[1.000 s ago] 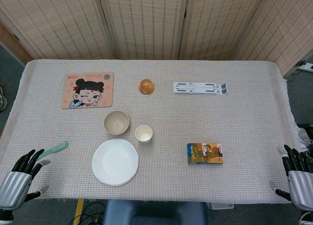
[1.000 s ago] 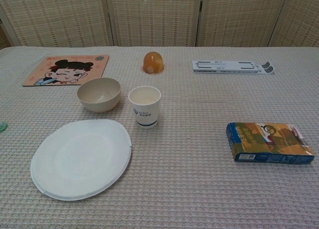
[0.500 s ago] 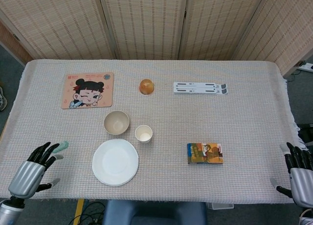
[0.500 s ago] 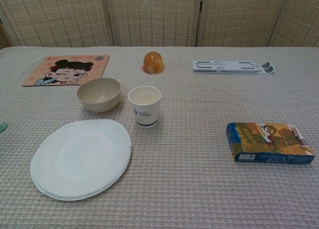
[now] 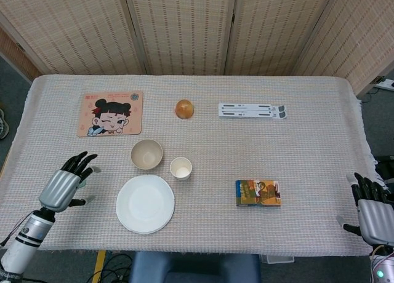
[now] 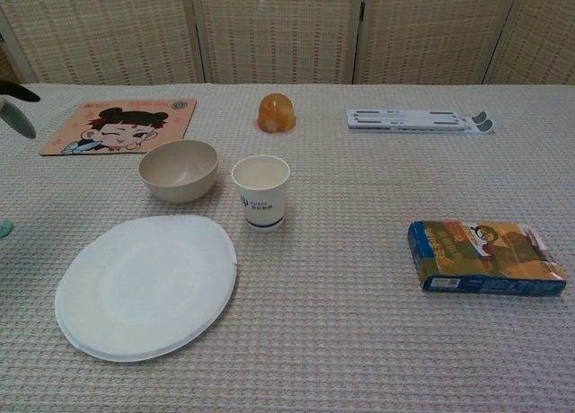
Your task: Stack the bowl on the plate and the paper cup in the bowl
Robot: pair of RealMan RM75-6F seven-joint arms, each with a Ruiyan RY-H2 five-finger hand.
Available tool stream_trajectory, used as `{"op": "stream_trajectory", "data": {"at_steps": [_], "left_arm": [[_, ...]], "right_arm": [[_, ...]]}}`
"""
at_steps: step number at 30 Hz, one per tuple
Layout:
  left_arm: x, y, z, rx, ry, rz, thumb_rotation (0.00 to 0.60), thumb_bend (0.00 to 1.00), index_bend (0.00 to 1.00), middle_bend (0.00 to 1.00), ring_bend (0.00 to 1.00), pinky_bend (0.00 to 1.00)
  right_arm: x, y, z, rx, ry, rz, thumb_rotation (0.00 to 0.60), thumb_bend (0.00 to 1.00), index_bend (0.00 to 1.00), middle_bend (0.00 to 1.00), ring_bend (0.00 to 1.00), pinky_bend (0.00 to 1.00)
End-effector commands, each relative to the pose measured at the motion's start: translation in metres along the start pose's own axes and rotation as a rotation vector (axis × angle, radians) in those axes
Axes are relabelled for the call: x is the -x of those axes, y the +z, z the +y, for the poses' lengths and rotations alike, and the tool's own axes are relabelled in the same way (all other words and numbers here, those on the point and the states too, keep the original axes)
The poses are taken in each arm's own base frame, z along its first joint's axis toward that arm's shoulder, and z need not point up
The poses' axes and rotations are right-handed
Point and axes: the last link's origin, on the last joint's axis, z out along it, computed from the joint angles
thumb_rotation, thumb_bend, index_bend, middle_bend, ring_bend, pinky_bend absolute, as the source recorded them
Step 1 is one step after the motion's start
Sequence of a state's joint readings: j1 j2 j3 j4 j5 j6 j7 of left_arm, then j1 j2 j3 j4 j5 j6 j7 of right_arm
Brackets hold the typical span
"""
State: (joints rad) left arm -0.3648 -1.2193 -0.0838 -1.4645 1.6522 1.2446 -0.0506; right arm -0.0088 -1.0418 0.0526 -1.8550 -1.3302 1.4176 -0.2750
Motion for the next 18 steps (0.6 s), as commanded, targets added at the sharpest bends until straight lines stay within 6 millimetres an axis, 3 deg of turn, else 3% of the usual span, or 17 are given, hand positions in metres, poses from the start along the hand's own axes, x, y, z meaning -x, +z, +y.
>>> {"op": "stream_trajectory", "data": {"at_steps": [1, 18], "left_arm": [[0.007, 0.015, -0.001, 0.000, -0.008, -0.022, 0.600, 0.17, 0.32, 0.12, 0.00, 0.16], [0.023, 0.084, 0.002, 0.048, -0.017, -0.095, 0.600, 0.20, 0.38, 0.10, 0.00, 0.16]], "right_arm": [[0.000, 0.001, 0.001, 0.005, 0.000, 0.000, 0.600, 0.21, 0.00, 0.00, 0.00, 0.00], [-0.002, 0.020, 0.015, 0.063, 0.034, -0.022, 0.600, 0.21, 0.00, 0.00, 0.00, 0.00]]}}
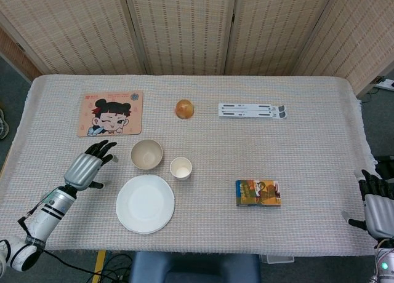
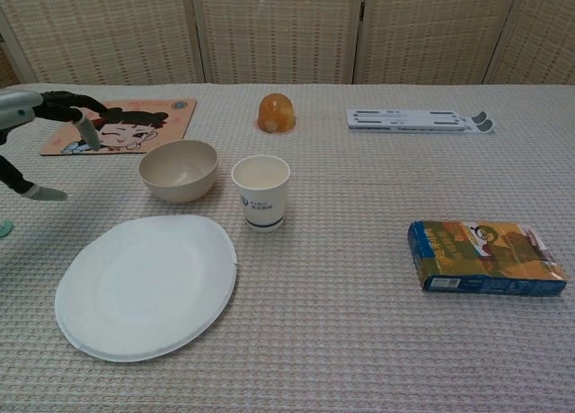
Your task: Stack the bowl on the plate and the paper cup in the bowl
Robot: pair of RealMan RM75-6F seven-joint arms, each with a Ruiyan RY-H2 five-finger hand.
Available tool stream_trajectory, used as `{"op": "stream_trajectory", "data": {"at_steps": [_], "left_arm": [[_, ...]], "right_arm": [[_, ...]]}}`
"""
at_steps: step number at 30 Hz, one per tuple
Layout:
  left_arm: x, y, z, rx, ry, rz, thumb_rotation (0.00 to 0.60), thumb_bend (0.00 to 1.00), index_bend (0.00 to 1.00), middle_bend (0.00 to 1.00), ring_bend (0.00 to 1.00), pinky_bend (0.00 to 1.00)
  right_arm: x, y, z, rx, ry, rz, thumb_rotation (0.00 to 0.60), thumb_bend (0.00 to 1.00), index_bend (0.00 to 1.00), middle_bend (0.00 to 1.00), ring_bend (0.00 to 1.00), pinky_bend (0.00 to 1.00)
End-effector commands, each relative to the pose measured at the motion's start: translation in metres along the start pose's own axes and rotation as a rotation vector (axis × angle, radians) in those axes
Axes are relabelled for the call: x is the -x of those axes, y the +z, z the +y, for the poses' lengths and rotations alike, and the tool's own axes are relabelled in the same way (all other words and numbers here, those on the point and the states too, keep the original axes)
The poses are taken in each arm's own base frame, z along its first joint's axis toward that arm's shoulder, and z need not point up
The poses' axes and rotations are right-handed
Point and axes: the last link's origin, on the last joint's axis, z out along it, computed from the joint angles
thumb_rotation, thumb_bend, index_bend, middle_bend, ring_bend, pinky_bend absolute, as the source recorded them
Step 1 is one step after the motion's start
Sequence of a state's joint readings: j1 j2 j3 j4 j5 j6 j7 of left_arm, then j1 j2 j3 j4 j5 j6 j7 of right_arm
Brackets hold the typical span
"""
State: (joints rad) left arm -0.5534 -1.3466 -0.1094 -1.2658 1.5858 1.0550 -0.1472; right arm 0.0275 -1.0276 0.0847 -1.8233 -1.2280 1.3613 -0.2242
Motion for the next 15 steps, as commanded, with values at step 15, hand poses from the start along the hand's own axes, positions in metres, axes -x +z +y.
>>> {"op": "stream_trajectory", "data": {"at_steps": [15], "left_arm": [[0.014, 0.051, 0.016, 0.056, -0.002, -0.063, 0.600, 0.24, 0.39, 0.10, 0.00, 0.16]], "right_arm": [[-0.004, 0.015, 0.011, 0.018, 0.037, -0.025, 0.600, 0.21, 0.00, 0.00, 0.00, 0.00]]}}
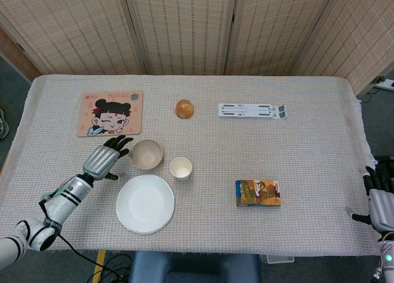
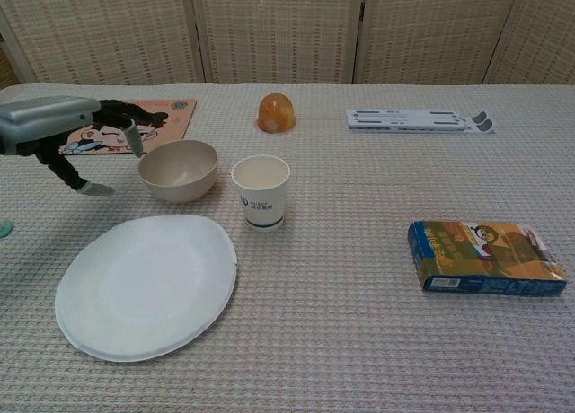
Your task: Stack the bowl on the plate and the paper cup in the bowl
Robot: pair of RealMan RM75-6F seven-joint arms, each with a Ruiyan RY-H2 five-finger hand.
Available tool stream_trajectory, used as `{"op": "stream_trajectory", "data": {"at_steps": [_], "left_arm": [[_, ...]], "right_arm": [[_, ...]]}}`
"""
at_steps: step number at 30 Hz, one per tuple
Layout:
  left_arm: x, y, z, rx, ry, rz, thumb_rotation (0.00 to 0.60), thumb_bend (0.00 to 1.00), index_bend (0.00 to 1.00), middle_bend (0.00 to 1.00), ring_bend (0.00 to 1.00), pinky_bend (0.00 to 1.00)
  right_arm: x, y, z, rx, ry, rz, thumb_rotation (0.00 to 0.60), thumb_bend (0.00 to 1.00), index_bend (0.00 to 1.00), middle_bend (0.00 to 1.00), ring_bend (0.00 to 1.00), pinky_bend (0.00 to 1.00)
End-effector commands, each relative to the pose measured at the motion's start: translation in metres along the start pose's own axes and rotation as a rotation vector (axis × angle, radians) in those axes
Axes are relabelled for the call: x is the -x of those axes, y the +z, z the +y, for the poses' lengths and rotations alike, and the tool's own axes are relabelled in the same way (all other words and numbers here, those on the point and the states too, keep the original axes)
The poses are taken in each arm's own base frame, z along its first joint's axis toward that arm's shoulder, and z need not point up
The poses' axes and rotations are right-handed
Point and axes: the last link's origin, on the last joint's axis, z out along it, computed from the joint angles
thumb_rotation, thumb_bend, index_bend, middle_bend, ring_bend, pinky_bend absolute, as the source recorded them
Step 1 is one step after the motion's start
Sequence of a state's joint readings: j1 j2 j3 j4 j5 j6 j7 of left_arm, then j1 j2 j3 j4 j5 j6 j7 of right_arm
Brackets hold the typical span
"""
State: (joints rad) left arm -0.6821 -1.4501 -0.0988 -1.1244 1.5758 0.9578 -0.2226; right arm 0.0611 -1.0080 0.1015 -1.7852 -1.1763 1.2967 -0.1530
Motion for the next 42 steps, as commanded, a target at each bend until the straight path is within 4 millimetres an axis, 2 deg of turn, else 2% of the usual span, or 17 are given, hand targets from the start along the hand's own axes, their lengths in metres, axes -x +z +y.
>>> {"op": "stream_trajectory", "data": {"at_steps": [1, 11, 28, 42], "left_arm": [[0.004, 0.005, 0.003, 0.002, 0.003, -0.013, 0.600, 0.24, 0.39, 0.10, 0.00, 0.16], [0.011, 0.020, 0.016, 0.020, 0.015, -0.033, 0.600, 0.24, 0.41, 0.10, 0.00, 0.16], [0.020, 0.045, 0.022, 0.031, 0.026, -0.070, 0.600, 0.25, 0.47, 0.10, 0.00, 0.16], [0.032, 0.053, 0.026, 0.047, 0.012, -0.030, 0.600, 0.29, 0.59, 0.13, 0.00, 0.16]], "right_arm": [[-0.002, -0.001, 0.002, -0.002, 0.006, 0.000, 0.600, 0.21, 0.00, 0.00, 0.00, 0.00], [-0.008, -0.003, 0.007, -0.006, 0.034, 0.005, 0.600, 0.21, 0.00, 0.00, 0.00, 0.00], [-0.015, -0.001, 0.017, 0.024, 0.060, 0.028, 0.600, 0.21, 0.00, 0.00, 0.00, 0.00], [-0.015, 0.001, 0.019, 0.028, 0.063, 0.025, 0.600, 0.21, 0.00, 0.00, 0.00, 0.00]]}}
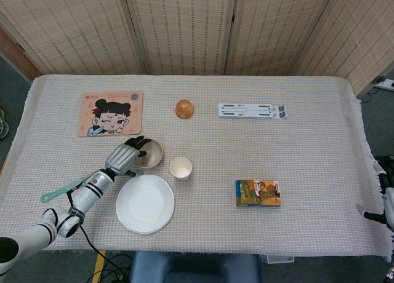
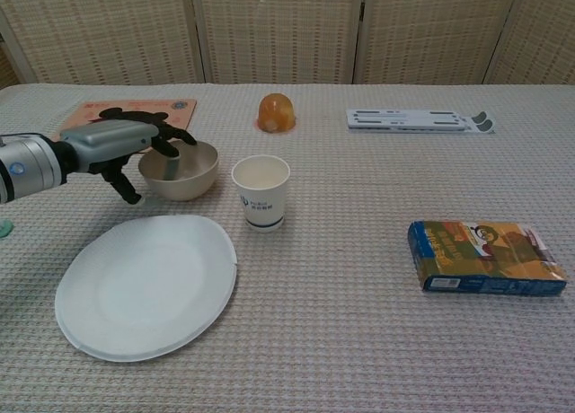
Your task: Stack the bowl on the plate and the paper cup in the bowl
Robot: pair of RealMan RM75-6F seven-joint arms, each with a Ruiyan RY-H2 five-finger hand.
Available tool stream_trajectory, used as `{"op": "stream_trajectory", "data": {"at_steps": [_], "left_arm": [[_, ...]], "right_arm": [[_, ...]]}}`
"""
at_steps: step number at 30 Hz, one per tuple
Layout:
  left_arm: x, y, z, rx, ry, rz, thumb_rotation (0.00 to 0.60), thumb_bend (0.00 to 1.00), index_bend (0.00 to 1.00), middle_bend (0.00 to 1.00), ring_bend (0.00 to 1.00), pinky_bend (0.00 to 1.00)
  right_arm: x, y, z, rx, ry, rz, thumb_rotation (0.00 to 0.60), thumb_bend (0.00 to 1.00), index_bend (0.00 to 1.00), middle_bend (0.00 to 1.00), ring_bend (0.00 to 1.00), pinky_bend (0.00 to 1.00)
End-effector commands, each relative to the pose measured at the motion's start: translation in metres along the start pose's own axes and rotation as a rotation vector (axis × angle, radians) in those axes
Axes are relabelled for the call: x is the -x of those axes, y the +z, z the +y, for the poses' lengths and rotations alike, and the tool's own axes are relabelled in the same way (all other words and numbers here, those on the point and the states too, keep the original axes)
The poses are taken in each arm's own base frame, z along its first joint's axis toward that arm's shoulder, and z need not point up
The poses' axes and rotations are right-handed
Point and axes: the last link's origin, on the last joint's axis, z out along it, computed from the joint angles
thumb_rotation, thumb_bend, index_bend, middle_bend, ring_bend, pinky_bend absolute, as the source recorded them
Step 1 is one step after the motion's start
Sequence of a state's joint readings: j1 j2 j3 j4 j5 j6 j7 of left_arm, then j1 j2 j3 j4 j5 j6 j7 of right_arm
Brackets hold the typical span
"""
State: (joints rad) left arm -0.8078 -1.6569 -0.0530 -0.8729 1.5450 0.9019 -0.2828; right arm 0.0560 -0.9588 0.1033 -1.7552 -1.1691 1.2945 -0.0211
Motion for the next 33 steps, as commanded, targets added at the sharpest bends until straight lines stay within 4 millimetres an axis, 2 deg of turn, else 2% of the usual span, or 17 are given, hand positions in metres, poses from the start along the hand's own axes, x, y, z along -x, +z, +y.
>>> {"op": "stream_trajectory", "data": {"at_steps": [1, 22, 33], "left_arm": [[0.002, 0.001, 0.003, 0.016, -0.004, 0.025, 0.600, 0.29, 0.61, 0.13, 0.00, 0.16], [0.003, -0.006, 0.011, 0.045, -0.013, 0.163, 0.600, 0.30, 0.66, 0.15, 0.00, 0.16], [0.004, -0.010, 0.008, 0.044, -0.011, 0.190, 0.600, 0.31, 0.67, 0.16, 0.00, 0.16]], "right_arm": [[0.000, 0.000, 0.000, -0.001, 0.000, 0.000, 0.600, 0.21, 0.00, 0.00, 0.00, 0.00], [0.000, -0.002, -0.001, -0.012, -0.003, 0.003, 0.600, 0.21, 0.00, 0.00, 0.00, 0.00], [0.001, -0.001, -0.002, -0.010, -0.006, 0.002, 0.600, 0.21, 0.00, 0.00, 0.00, 0.00]]}}
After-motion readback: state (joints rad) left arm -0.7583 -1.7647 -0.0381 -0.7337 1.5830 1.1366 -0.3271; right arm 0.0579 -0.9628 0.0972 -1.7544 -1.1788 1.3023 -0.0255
